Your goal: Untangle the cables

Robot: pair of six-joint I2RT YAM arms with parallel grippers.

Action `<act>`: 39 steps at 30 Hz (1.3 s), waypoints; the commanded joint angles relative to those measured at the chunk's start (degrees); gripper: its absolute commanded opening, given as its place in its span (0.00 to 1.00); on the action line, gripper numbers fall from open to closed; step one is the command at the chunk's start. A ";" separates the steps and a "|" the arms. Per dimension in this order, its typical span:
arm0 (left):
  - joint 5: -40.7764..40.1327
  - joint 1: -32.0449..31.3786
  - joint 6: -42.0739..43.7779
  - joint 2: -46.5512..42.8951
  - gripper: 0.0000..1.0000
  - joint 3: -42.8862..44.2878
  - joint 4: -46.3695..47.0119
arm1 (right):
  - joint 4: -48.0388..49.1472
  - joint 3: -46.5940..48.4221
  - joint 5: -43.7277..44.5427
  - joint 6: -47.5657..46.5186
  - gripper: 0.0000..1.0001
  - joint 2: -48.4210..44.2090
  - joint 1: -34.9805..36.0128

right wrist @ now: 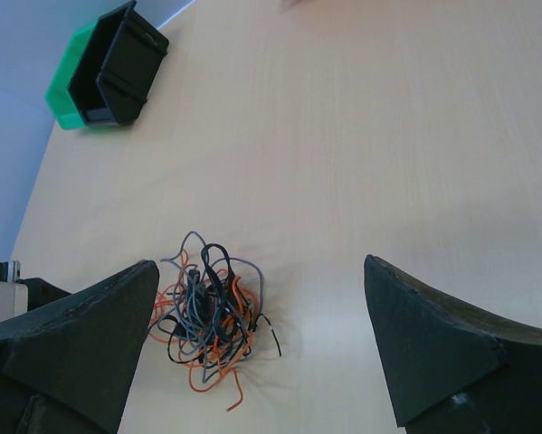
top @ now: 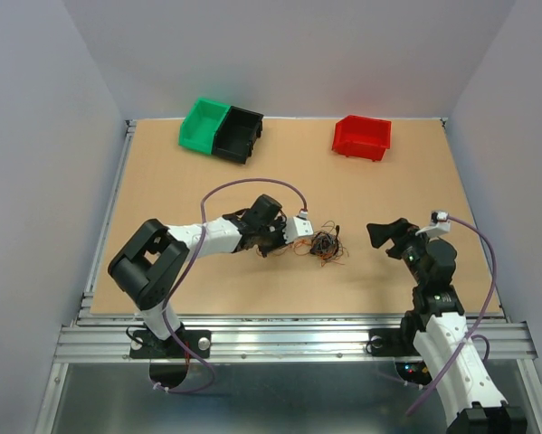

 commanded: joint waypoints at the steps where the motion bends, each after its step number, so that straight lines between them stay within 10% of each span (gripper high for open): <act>1: 0.54 -0.38 -0.09 -0.86 0.00 1.98 -0.92 | 2.75 3.00 -2.96 -1.19 1.00 1.55 0.10; 18: 9.68 10.52 -7.56 -25.56 0.00 -6.46 11.74 | 14.61 5.38 -4.12 -3.83 0.96 19.22 11.70; 39: -0.52 24.67 -22.85 -39.10 0.00 -10.68 24.84 | 17.08 5.64 -1.39 -4.62 0.97 21.07 14.78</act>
